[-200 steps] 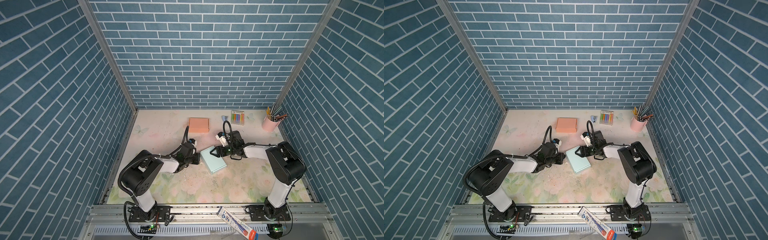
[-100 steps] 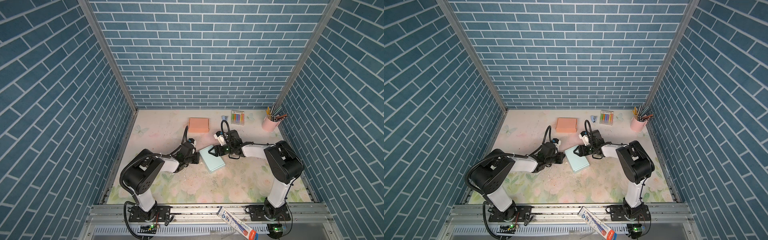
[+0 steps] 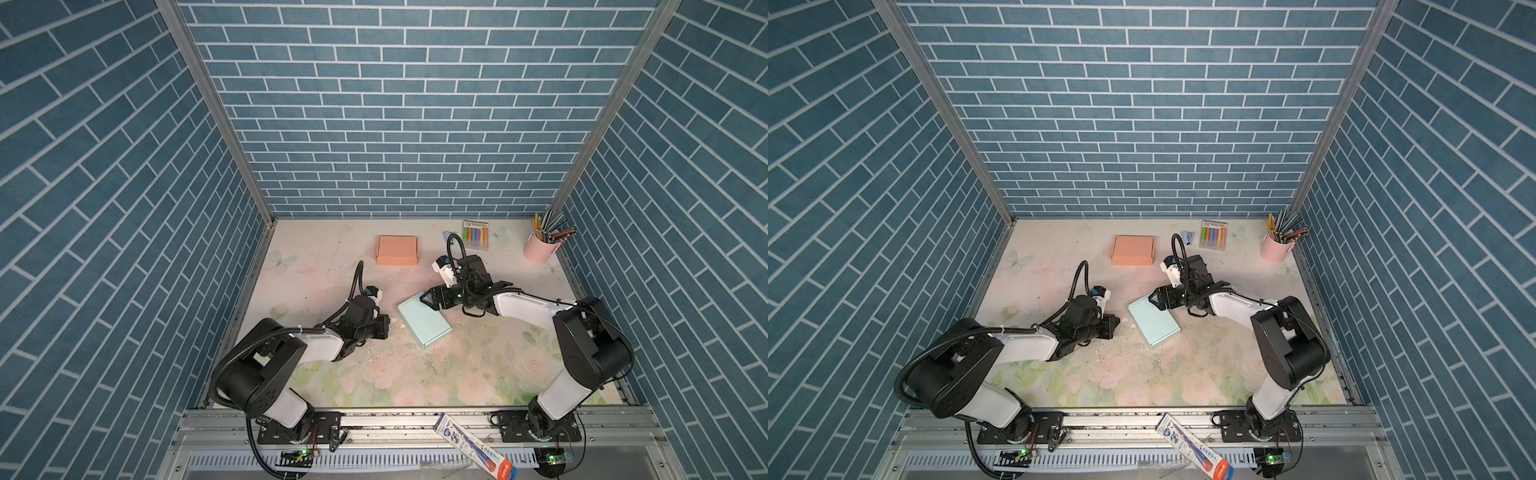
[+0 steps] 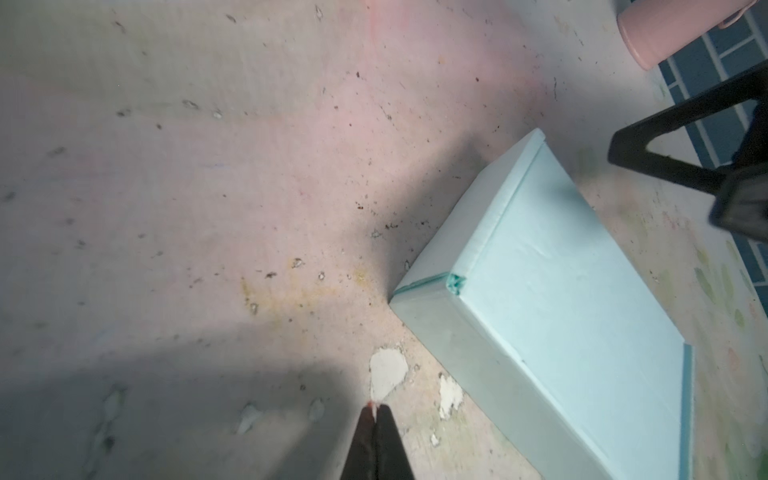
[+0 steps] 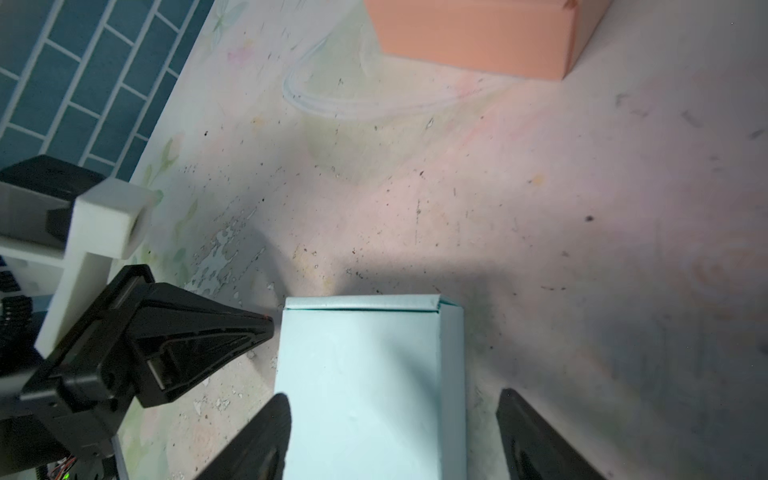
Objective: Fold the paper box
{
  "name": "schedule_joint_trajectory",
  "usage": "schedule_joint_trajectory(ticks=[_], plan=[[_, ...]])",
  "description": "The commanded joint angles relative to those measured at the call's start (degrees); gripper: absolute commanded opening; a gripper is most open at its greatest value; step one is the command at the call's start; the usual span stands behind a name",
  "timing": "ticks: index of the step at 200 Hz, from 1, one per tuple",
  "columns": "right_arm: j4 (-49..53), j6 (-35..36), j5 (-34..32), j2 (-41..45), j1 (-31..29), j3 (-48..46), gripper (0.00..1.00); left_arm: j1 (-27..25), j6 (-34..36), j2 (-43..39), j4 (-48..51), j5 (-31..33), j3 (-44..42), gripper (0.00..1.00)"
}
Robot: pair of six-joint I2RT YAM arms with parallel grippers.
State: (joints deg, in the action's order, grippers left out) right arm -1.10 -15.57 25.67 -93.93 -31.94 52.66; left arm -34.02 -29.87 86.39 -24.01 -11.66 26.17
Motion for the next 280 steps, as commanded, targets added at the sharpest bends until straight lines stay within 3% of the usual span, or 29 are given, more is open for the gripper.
schedule_joint_trajectory(ticks=[1,52,84,110,145,177,239,280], plan=[[3.6,1.0,-4.3,6.8,-0.3,-2.7,0.79,1.5,1.7,-3.9,3.1,-0.1,1.5,0.16],[7.4,-8.1,-8.2,22.2,-6.5,-13.4,0.77,4.1,6.7,-0.4,8.1,-5.2,13.2,0.53],[10.2,-14.3,-9.6,31.0,-10.8,-20.0,0.78,5.2,7.6,5.9,8.1,-10.6,18.9,0.62],[8.4,-18.1,-8.6,32.8,-13.6,-23.9,0.78,5.2,7.2,8.8,6.7,-13.1,20.6,0.66],[-2.0,-22.3,-3.4,29.2,-13.9,-27.8,0.78,4.9,5.5,11.0,4.0,-15.1,19.7,0.72],[-6.8,-23.5,-3.3,24.6,-13.9,-27.6,0.78,3.6,5.3,11.6,3.6,-15.1,19.1,0.74],[-12.8,-22.3,-3.6,18.4,-10.2,-27.6,0.77,2.6,5.1,12.2,3.0,-15.3,17.5,0.73],[-11.7,-18.4,-3.6,14.7,-7.5,-24.7,0.76,2.0,4.3,10.9,1.9,-14.9,14.9,0.66]])
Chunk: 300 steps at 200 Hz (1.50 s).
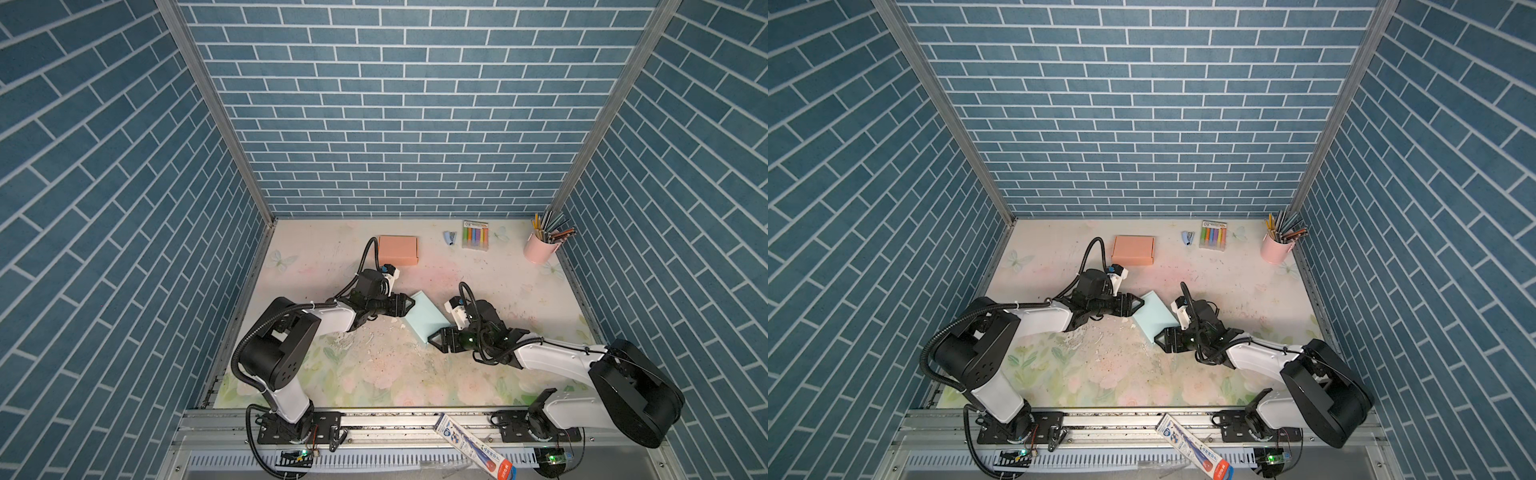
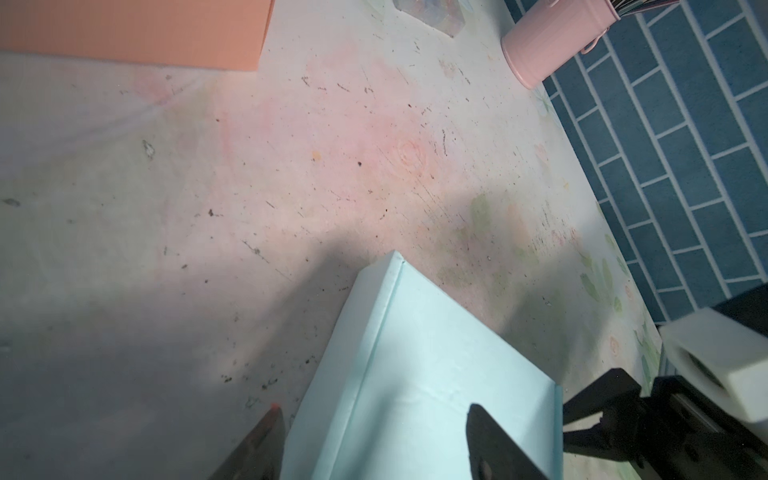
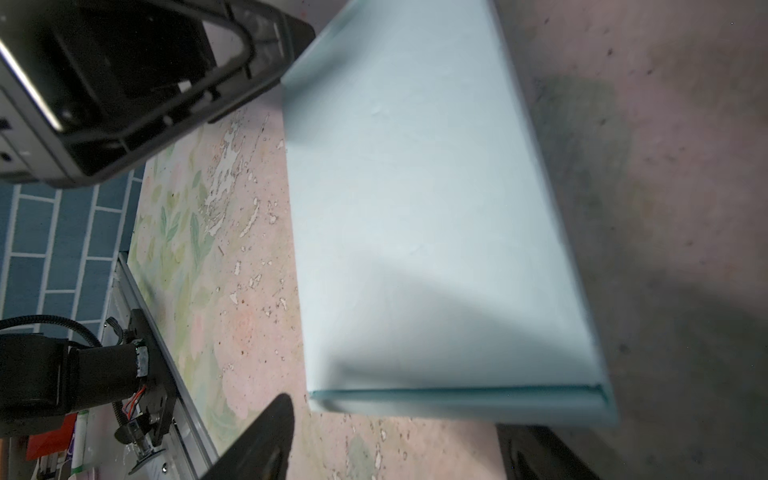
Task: Fold the paper box
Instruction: 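Push the light-blue box farther from the robot toward the pink box with both grippers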
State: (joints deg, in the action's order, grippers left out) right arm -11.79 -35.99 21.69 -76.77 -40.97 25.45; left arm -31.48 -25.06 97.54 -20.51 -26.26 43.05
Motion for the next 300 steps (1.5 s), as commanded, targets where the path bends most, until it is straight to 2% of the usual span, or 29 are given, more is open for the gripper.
schedule_joint_trajectory(ticks=[1,56,100,230,300], plan=[[-1.1,2.1,0.4,-2.6,1.6,2.5,0.76,-0.5,-0.5,-0.2,-1.7,-0.4,-2.1,0.65],[1.1,7.0,-0.3,-6.4,3.4,6.8,0.75,-1.7,-1.6,-3.9,-2.5,0.9,-7.7,0.51],[1.5,8.9,0.0,-9.9,4.0,10.1,0.74,-3.0,-3.1,-6.7,-3.3,2.8,-10.1,0.45],[2.1,11.9,1.5,-18.7,4.3,18.6,0.73,-4.5,-4.5,-14.8,-1.9,5.8,-16.3,0.41],[2.1,12.1,2.6,-21.2,4.1,22.1,0.73,-3.5,-2.1,-12.5,0.2,7.3,-12.3,0.4]])
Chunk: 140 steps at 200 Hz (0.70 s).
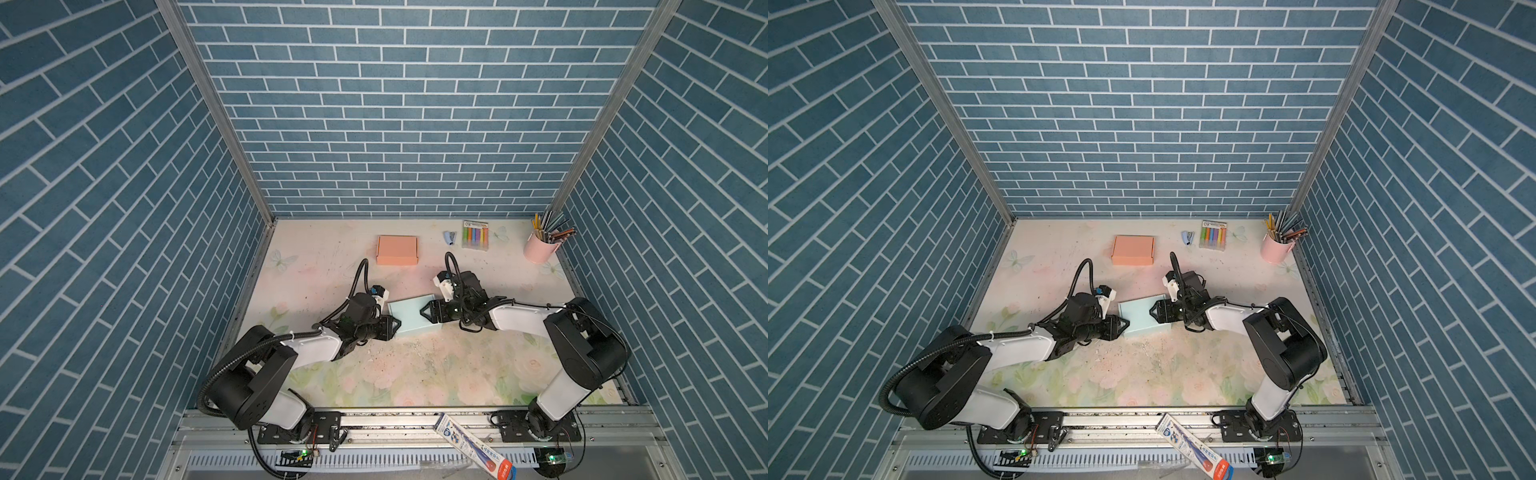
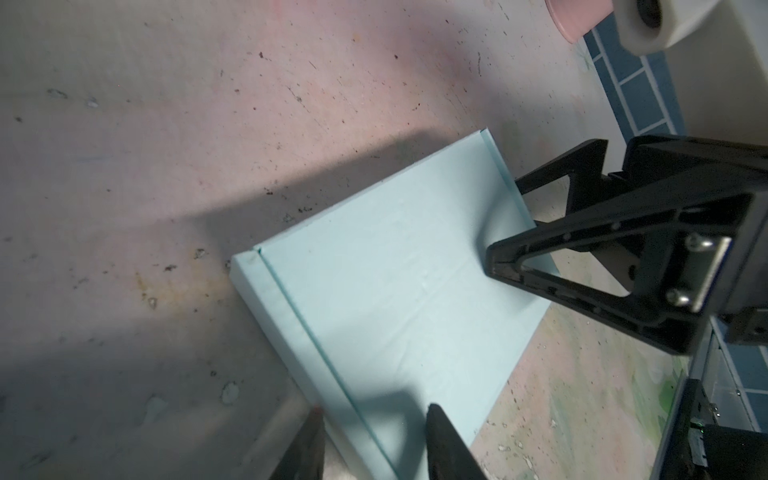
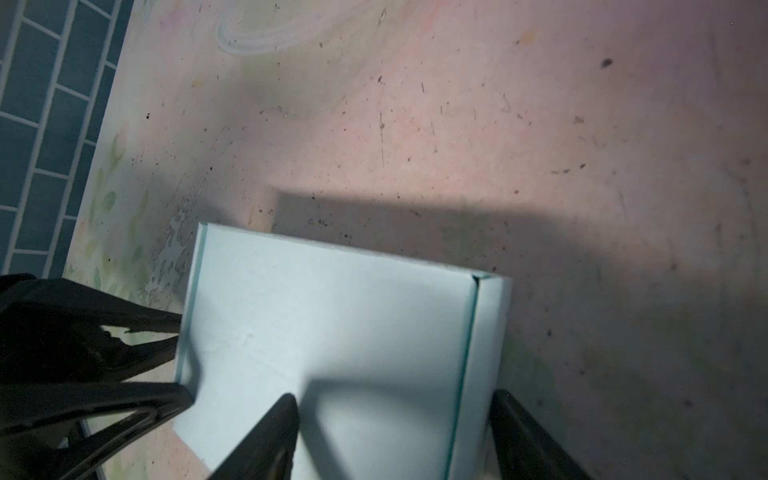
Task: Fold the paper box
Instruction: 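Push the light-blue box farther from the robot toward the pink box with both grippers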
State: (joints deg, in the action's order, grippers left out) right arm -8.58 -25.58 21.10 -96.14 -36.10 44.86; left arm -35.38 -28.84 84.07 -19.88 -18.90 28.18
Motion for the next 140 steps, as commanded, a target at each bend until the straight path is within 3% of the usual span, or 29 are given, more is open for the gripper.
schedule_joint_trajectory(ticks=[1,55,140], plan=[[-1.1,1.7,3.3,-1.9,-0.8,2.8,0.73,0.4,1.7,1.1,-0.5,0.0,2.5,0.39],[-0.7,2.5,4.5,-5.9,-0.8,7.7,0.72,3.4,2.9,3.7,-1.0,-1.6,4.6,0.38],[1.1,3.0,7.8,-14.4,-0.8,19.7,0.72,12.4,8.0,10.6,2.1,-5.1,13.4,0.37]])
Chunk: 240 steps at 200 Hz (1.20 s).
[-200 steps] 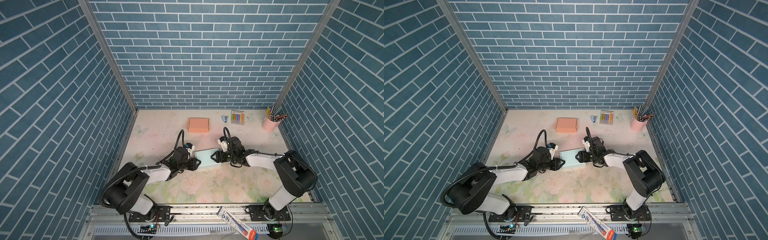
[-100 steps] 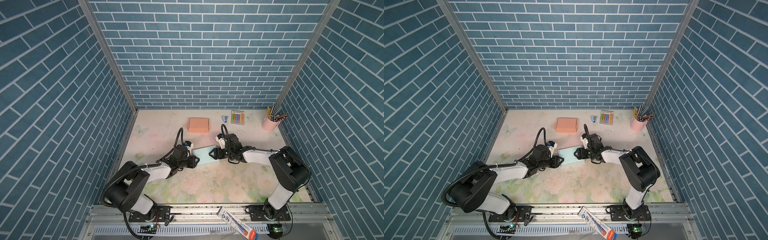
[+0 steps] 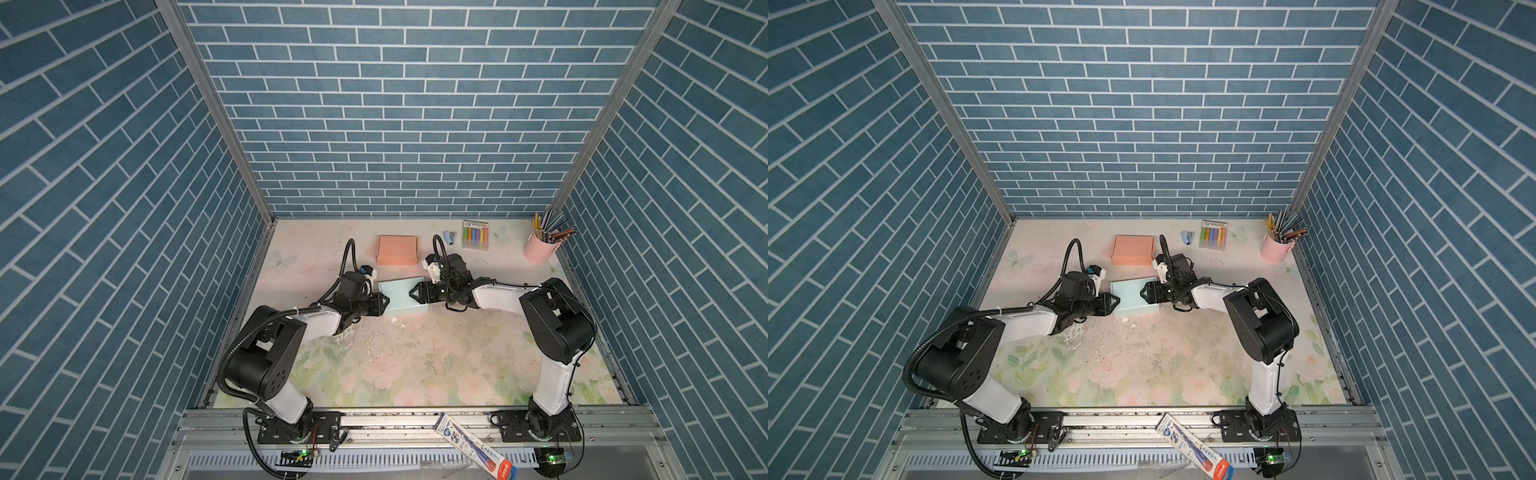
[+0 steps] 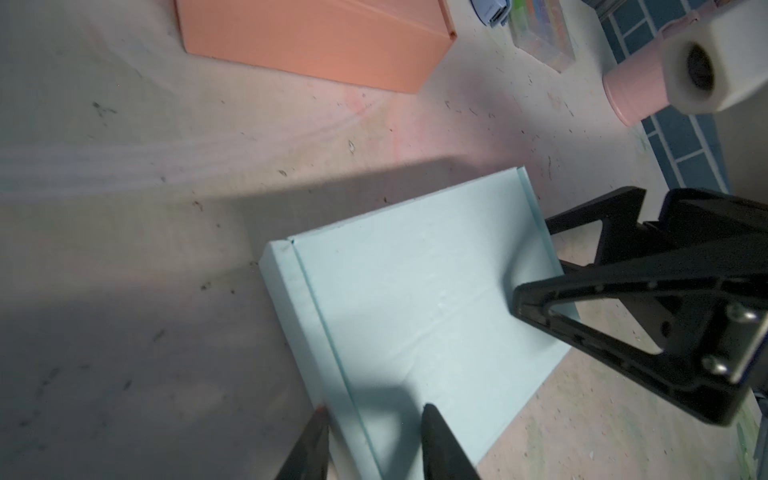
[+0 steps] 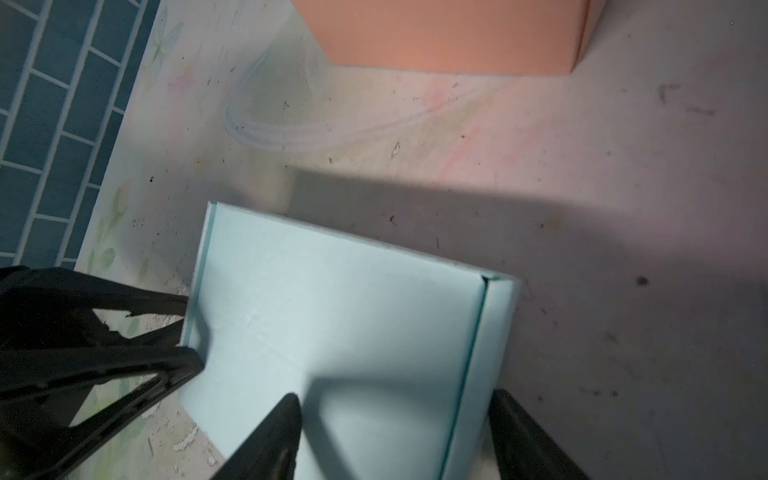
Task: Fold the paper box
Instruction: 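Push the light-blue box farther from the robot toward the pink box with both grippers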
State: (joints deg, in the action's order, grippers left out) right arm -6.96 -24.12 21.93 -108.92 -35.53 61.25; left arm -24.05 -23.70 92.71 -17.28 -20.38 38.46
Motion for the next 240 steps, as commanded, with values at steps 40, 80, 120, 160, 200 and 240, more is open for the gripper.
schedule_joint_trajectory(ticks=[40,80,120,160,200,240], plan=[[0.6,2.1,6.8,-3.8,-1.3,6.1,0.72,3.5,3.9,5.2,-0.4,-4.3,6.1,0.36],[1.6,2.6,6.7,-5.5,-1.3,8.1,0.72,4.5,3.7,7.1,-0.8,-4.8,7.6,0.36],[1.5,2.8,5.4,-5.1,-1.1,7.4,0.72,4.7,4.4,7.7,0.0,-4.7,8.4,0.36],[2.1,3.1,4.5,-4.9,-1.0,7.4,0.72,4.8,4.4,8.1,-0.2,-4.8,8.4,0.36],[2.7,3.2,2.3,-4.0,-0.7,6.9,0.76,5.0,4.2,8.0,-0.5,-4.5,8.2,0.42],[3.1,3.5,-1.0,-2.6,-0.1,6.1,0.95,6.3,3.6,7.2,-1.3,-4.2,6.9,0.55]])
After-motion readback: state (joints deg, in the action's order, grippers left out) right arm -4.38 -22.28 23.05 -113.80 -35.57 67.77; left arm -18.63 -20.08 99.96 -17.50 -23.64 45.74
